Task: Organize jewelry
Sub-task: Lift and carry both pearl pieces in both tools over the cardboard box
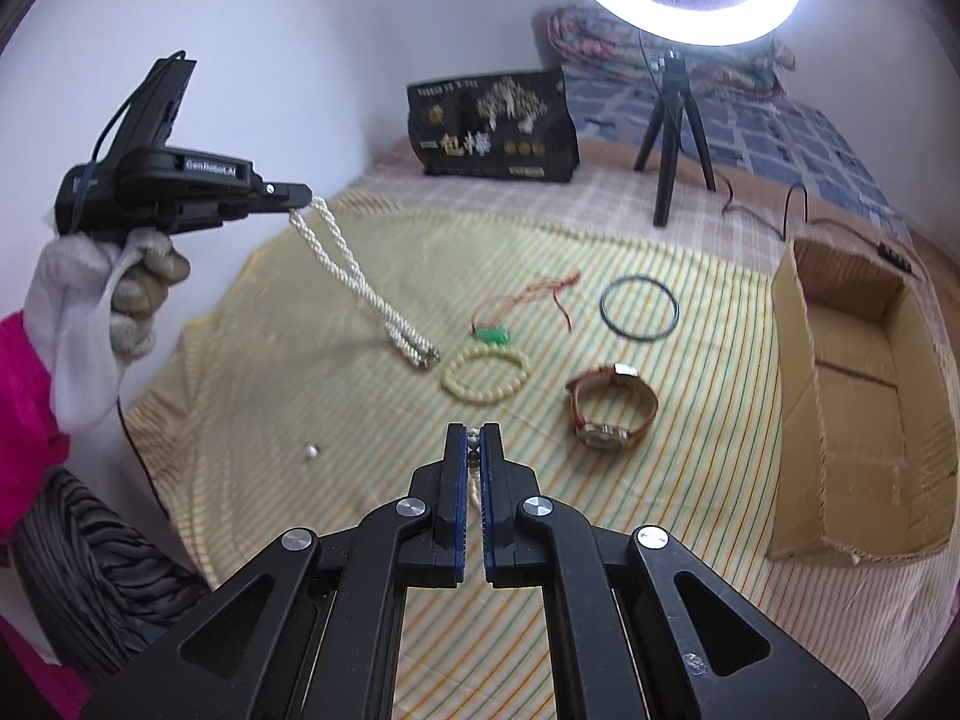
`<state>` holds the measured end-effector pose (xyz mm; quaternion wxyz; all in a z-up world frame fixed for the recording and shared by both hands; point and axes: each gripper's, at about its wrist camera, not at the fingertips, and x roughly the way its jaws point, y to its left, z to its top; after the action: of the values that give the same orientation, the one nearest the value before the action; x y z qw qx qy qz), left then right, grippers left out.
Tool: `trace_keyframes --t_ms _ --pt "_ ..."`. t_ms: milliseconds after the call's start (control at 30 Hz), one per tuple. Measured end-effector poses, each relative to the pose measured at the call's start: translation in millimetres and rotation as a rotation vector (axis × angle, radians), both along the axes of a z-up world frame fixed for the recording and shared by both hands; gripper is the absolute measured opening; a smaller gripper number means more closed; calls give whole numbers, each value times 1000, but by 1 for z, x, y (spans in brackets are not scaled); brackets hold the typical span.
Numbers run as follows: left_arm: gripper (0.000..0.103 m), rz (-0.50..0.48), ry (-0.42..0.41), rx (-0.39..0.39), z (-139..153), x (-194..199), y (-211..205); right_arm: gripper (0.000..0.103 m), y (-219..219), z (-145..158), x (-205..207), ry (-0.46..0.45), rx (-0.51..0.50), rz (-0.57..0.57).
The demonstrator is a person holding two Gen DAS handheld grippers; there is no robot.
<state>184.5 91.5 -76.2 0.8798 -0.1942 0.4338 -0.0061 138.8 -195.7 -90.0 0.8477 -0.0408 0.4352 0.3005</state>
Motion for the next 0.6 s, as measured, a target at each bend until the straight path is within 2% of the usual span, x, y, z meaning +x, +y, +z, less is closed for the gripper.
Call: trace_keyframes --t_ms 300,600 --pt "5 -51 -68 -1 25 -18 -26 2 -1 20 -4 -55 30 -7" --pt "5 -77 -81 -5 40 -31 -39 2 -7 37 -3 -97 68 -29"
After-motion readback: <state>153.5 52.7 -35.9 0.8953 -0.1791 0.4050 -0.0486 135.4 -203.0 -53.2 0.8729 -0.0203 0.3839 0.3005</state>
